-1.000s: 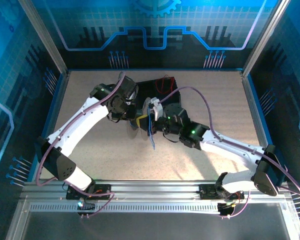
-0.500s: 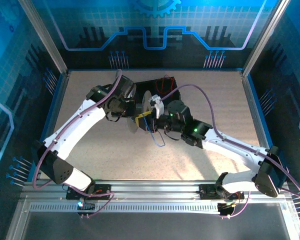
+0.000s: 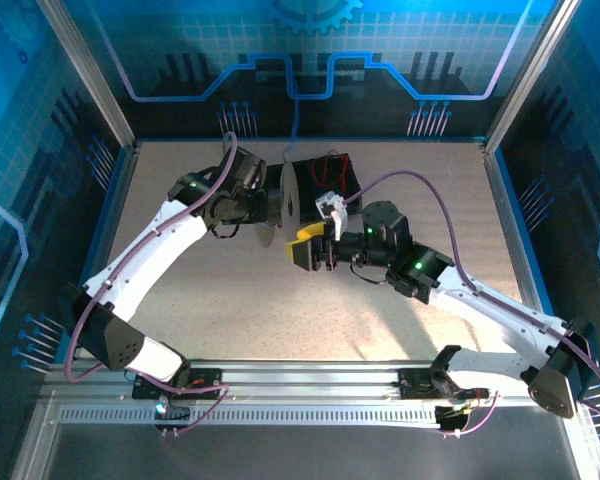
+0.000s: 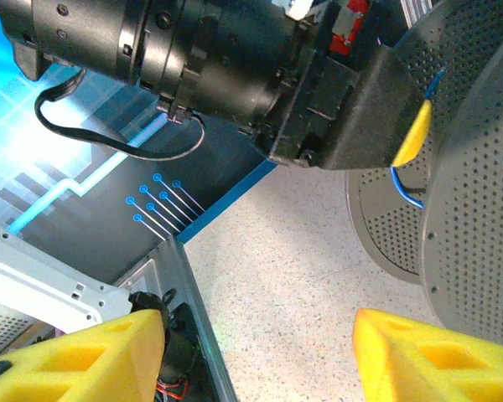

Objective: Wrap the cables

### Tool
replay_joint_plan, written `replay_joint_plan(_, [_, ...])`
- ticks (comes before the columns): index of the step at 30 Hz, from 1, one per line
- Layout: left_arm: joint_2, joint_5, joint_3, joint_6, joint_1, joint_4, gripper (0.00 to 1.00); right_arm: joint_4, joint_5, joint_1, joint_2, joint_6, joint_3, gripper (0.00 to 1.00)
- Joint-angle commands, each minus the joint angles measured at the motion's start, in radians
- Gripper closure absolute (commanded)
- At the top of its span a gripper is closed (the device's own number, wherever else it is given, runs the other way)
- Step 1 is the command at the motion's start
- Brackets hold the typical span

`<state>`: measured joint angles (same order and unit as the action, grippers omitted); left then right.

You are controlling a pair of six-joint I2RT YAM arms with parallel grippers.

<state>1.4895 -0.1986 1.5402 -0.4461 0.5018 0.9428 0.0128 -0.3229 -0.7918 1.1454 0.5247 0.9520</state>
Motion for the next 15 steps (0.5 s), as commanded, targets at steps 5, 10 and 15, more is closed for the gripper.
replay_joint_plan(5, [-0.07, -0.043, -0.027, 0.015, -0.005, -0.096, 1.0, -0.052, -0.07, 0.092, -0.082, 0.005, -0.038, 0.07])
replay_joint_plan(10, [-0.118, -0.034, -0.095, 0.065, -0.005, -0.146, 1.0, -0.135, -0.009, 0.199, -0.138, 0.156, -0.048, 0.0])
replay_joint_plan(15, [-0.188, 0.012, -0.174, 0.074, -0.005, -0.172, 1.0, 0.105, -0.185, 0.345, -0.231, 0.291, -0.205, 0.0])
